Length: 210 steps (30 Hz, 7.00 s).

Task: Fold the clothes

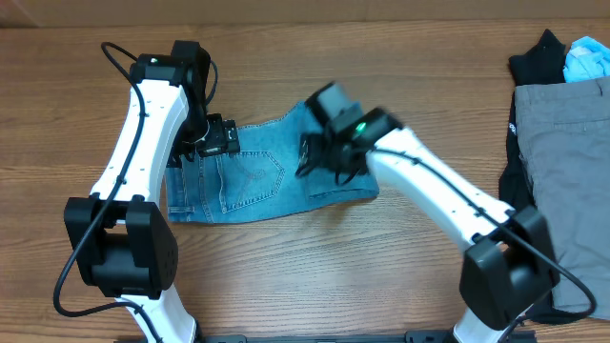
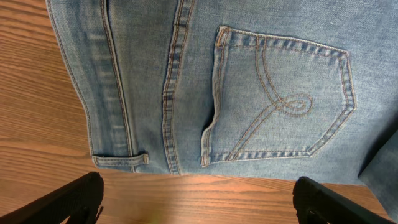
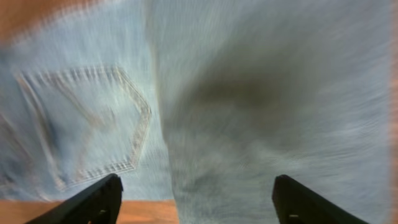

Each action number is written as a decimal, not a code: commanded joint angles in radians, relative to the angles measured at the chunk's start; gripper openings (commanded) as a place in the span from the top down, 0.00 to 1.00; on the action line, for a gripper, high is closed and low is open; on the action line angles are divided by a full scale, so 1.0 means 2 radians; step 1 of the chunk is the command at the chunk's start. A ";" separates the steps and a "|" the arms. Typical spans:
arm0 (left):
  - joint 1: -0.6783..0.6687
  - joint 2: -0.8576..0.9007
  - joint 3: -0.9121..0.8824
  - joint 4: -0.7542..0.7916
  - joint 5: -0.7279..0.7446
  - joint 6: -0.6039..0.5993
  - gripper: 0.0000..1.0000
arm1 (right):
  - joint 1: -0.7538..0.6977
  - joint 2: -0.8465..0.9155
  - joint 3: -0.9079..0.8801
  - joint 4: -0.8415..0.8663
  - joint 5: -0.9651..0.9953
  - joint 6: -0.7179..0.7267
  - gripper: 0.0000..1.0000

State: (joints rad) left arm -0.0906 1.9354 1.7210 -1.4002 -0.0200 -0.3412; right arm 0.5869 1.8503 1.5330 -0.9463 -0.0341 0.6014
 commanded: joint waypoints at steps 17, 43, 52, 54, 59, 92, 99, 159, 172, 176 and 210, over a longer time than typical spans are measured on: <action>-0.133 0.016 -0.005 0.220 0.233 -0.005 0.96 | -0.190 0.000 0.031 -0.009 -0.134 -0.105 0.96; -0.051 0.142 -0.003 0.208 0.220 -0.013 0.96 | -0.190 0.136 0.021 0.034 -0.236 -0.112 0.96; -0.051 0.014 -0.002 0.154 0.222 0.012 0.96 | -0.191 0.045 0.046 -0.037 -0.213 -0.123 0.94; -0.068 -0.007 -0.002 0.149 0.221 0.012 0.96 | -0.189 0.040 0.046 -0.062 -0.214 -0.143 0.92; -0.118 -0.001 -0.006 0.140 0.221 0.002 0.96 | -0.185 0.046 0.013 -0.067 -0.229 -0.148 0.92; -0.114 0.074 0.001 0.115 0.114 0.010 0.96 | -0.230 -0.018 -0.083 0.080 -0.137 -0.069 0.96; -0.115 0.030 0.001 0.261 0.117 -0.025 0.96 | -0.229 -0.013 -0.043 0.183 -0.163 -0.078 0.93; -0.036 0.186 0.001 0.237 0.135 0.003 0.96 | -0.165 0.234 0.033 0.259 -0.240 -0.080 0.96; -0.020 0.085 0.032 0.175 0.091 0.031 0.96 | -0.219 0.172 0.097 0.151 -0.212 -0.106 0.96; -0.019 0.004 0.032 0.121 0.056 0.033 0.85 | -0.219 0.110 0.113 0.104 -0.169 -0.106 0.86; 0.326 -0.098 -0.259 0.156 0.218 0.182 0.04 | -0.219 -0.041 0.113 -0.137 -0.039 -0.135 0.00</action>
State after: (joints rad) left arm 0.5629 1.7454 1.2530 -1.1156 0.3576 -0.0185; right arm 0.1455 1.7813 1.7546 -1.2278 -0.1234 0.3393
